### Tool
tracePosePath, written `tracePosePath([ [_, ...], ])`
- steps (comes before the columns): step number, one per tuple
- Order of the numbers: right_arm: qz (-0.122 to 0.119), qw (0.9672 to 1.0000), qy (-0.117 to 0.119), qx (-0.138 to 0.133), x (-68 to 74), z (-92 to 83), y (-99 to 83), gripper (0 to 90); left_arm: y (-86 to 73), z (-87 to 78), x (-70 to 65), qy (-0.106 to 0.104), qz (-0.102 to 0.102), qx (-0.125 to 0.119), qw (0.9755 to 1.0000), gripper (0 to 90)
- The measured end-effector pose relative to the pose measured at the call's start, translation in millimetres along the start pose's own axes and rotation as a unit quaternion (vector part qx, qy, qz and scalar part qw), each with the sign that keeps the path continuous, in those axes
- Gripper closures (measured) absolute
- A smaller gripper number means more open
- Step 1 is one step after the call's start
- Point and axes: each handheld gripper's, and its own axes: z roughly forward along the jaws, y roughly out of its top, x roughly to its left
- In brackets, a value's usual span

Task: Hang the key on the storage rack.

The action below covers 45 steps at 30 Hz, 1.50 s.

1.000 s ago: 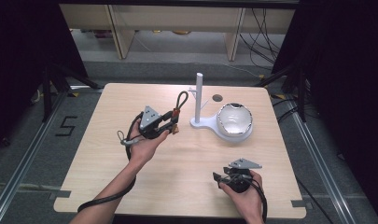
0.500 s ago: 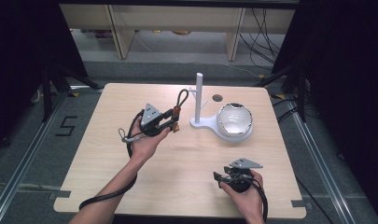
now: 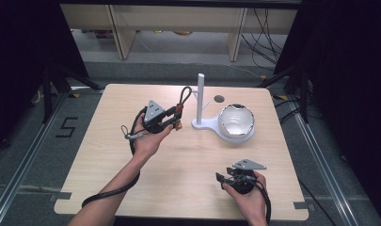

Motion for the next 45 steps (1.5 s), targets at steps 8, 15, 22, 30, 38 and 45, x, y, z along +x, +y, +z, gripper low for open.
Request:
tracePosePath([
  [8, -0.001, 1.0, -0.002, 0.0, 0.7, 0.7, 0.1, 48.9, -0.3, 5.9, 0.2, 0.0, -0.002, 0.005, 1.0, 68.4],
  [15, 0.001, 1.0, -0.003, 0.003, 0.7, -0.5, -0.1, 48.9, -0.2, 10.0, 1.7, 0.003, -0.004, 0.011, 0.9999, 68.4],
  [22, -0.002, 0.9999, 0.01, -0.005, 0.1, 1.6, -0.3, 48.9, 0.4, 12.9, 3.2, 0.005, -0.005, 0.013, 0.9999, 68.4],
  [30, -0.002, 1.0, 0.0, 0.001, 0.3, 0.3, -0.8, 49.0, -3.3, 18.8, 2.1, 0.006, -0.007, 0.021, 0.9997, 68.3],
  [38, 0.003, 1.0, 0.0, 0.003, 0.9, 0.8, -1.1, 49.0, -2.3, 24.0, 1.4, 0.01, -0.007, 0.024, 0.9996, 68.3],
  [45, 0.002, 1.0, 0.002, 0.002, 0.4, 0.7, -1.5, 49.0, -5.1, 29.1, 1.4, 0.012, -0.011, 0.03, 0.9994, 68.3],
])
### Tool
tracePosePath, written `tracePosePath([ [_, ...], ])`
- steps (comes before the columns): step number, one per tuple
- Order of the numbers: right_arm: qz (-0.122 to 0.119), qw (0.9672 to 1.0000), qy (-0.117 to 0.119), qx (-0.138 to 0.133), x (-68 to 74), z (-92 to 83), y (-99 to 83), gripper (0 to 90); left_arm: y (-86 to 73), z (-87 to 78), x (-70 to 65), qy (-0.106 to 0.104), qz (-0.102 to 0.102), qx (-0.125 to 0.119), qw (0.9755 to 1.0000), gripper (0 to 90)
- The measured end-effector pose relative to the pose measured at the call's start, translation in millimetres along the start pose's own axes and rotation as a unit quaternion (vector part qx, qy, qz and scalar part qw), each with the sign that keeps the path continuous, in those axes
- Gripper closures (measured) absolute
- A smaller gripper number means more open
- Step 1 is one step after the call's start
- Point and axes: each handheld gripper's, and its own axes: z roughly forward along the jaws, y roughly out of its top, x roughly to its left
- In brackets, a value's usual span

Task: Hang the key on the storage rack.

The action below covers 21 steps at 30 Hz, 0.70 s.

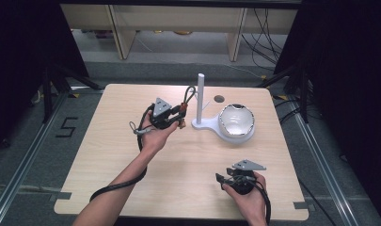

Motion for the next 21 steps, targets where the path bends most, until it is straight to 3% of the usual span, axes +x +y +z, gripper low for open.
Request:
tracePosePath([
  [11, 0.0, 1.0, 0.0, 0.0, 0.0, 0.1, -0.1, 48.9, -2.2, 6.3, -0.9, 0.002, -0.002, 0.008, 1.0, 68.2],
  [12, -0.009, 0.9999, -0.004, -0.003, -0.9, 0.5, -0.4, 48.9, -2.7, 7.4, -1.0, 0.001, -0.001, 0.011, 0.9999, 68.2],
  [13, 0.003, 1.0, -0.001, 0.002, 0.7, -0.6, 0.3, 49.0, -3.7, 9.5, -1.6, 0.002, -0.002, 0.013, 0.9999, 68.2],
  [19, 0.001, 1.0, -0.003, -0.001, -0.8, -1.2, 0.5, 49.0, -7.0, 16.8, -3.9, 0.004, 0.0, 0.022, 0.9998, 68.0],
  [21, 0.014, 0.9999, -0.004, 0.003, 1.4, -2.0, 0.4, 49.0, -7.6, 19.0, -4.6, 0.003, 0.002, 0.026, 0.9997, 68.0],
])
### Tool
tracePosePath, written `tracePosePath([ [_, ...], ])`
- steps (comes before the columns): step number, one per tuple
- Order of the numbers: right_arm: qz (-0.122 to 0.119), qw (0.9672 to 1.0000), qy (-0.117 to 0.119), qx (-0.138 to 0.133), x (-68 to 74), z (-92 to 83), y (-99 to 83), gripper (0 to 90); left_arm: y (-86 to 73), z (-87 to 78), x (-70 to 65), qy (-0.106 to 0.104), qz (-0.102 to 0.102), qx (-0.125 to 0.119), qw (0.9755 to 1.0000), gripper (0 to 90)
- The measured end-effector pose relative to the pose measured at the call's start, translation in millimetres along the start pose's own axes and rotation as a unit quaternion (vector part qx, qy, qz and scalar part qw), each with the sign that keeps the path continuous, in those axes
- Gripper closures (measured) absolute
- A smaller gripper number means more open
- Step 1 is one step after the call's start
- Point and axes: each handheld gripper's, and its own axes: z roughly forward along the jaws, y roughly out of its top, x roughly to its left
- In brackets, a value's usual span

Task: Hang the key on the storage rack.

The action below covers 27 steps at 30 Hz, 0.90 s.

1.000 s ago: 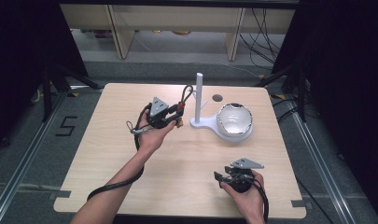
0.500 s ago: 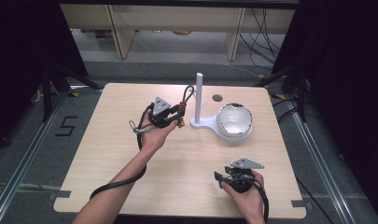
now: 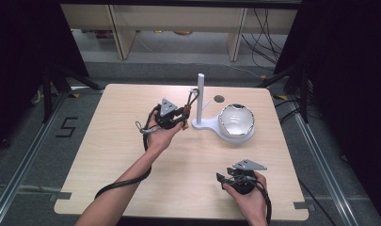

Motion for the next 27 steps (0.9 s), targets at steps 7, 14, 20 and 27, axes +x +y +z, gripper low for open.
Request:
tracePosePath([
  [7, 0.005, 1.0, -0.002, 0.001, 0.1, -1.4, 0.0, 49.0, -1.3, 5.7, -1.6, 0.003, 0.0, 0.004, 1.0, 67.7],
  [14, -0.001, 1.0, 0.001, 0.001, 0.1, 0.2, -0.4, 49.1, -1.4, 8.7, -3.1, 0.005, 0.003, 0.007, 1.0, 67.4],
  [20, -0.009, 0.9999, -0.005, -0.001, -1.8, -0.7, -0.2, 49.1, -0.7, 9.0, -3.2, 0.004, 0.011, 0.012, 0.9999, 66.6],
  [27, 0.004, 1.0, -0.002, 0.003, -0.3, -1.5, -0.6, 49.1, -1.8, 1.3, -2.3, 0.001, 0.021, 0.025, 0.9995, 63.7],
])
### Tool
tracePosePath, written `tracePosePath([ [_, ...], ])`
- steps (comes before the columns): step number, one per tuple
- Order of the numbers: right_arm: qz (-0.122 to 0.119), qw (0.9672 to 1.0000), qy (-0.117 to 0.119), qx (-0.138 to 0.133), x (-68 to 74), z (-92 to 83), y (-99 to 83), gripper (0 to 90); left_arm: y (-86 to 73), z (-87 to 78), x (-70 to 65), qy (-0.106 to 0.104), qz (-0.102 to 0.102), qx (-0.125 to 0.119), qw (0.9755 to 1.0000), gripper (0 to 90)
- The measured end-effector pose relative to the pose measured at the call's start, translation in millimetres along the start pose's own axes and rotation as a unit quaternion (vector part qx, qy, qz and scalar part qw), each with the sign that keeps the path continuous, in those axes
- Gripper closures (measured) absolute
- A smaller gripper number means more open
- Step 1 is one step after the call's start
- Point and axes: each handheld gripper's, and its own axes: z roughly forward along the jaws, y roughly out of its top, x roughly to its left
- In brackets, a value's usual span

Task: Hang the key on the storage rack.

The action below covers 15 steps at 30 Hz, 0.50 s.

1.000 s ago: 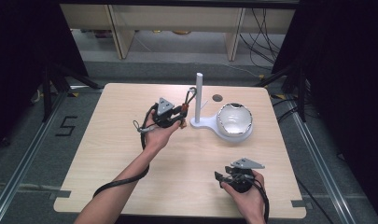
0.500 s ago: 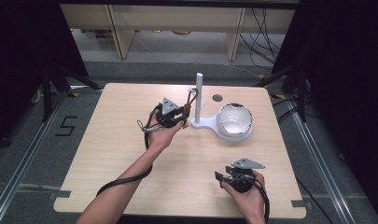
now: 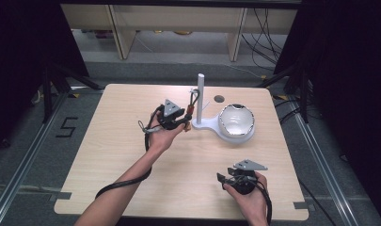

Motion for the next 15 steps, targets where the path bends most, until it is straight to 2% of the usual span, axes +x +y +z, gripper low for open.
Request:
tracePosePath([
  [1, -0.004, 1.0, 0.0, -0.001, -0.6, 0.1, 0.1, 49.1, -0.9, -1.9, 0.6, 0.0, -0.001, 0.001, 1.0, 62.1],
  [2, -0.024, 0.9997, -0.007, -0.006, -3.4, 0.0, 0.4, 49.1, -1.7, -4.6, 1.4, 0.004, 0.002, 0.002, 1.0, 61.1],
  [3, -0.032, 0.9994, -0.009, -0.01, -4.5, 1.1, -0.3, 49.1, -1.7, -4.6, 1.4, 0.004, 0.002, 0.002, 1.0, 60.4],
  [5, -0.028, 0.9996, -0.003, -0.009, -4.1, 1.6, 0.3, 49.1, -4.3, -12.9, 3.1, 0.004, 0.009, 0.004, 0.9999, 59.3],
  [6, -0.021, 0.9998, -0.005, -0.004, -2.9, 0.8, 0.2, 49.1, -5.4, -15.4, 3.5, 0.001, 0.012, 0.003, 0.9999, 58.7],
  [7, -0.003, 1.0, 0.001, 0.002, -0.3, 0.6, -0.2, 49.1, -6.3, -18.5, 3.9, 0.0, 0.015, 0.007, 0.9999, 57.5],
  [8, -0.001, 1.0, 0.002, 0.003, 0.1, 0.4, -0.2, 49.1, -7.6, -21.4, 4.3, -0.002, 0.015, 0.007, 0.9999, 56.6],
  [9, 0.0, 1.0, 0.004, 0.0, 0.1, 0.9, -0.3, 49.1, -8.7, -25.0, 4.5, -0.002, 0.016, 0.011, 0.9998, 55.7],
  [11, -0.027, 0.9996, -0.007, -0.009, -4.0, 0.7, 0.1, 49.1, -11.4, -31.8, 6.8, -0.001, 0.017, 0.011, 0.9998, 53.8],
  [12, -0.007, 1.0, -0.004, -0.001, -1.5, 0.3, -0.4, 49.1, -12.6, -35.6, 8.2, 0.002, 0.016, 0.008, 0.9998, 53.3],
  [13, -0.004, 1.0, -0.002, 0.0, -1.4, 0.7, -0.6, 49.1, -13.3, -38.8, 9.2, 0.004, 0.017, 0.007, 0.9998, 52.9],
  [14, -0.004, 1.0, -0.002, 0.0, -1.4, 0.7, -0.6, 49.1, -13.3, -38.8, 9.2, 0.004, 0.017, 0.007, 0.9998, 52.4],
  [15, -0.016, 0.9999, -0.002, -0.003, -4.0, 1.2, -0.7, 49.1, -16.4, -49.4, 12.6, 0.008, 0.018, 0.004, 0.9998, 51.7],
])
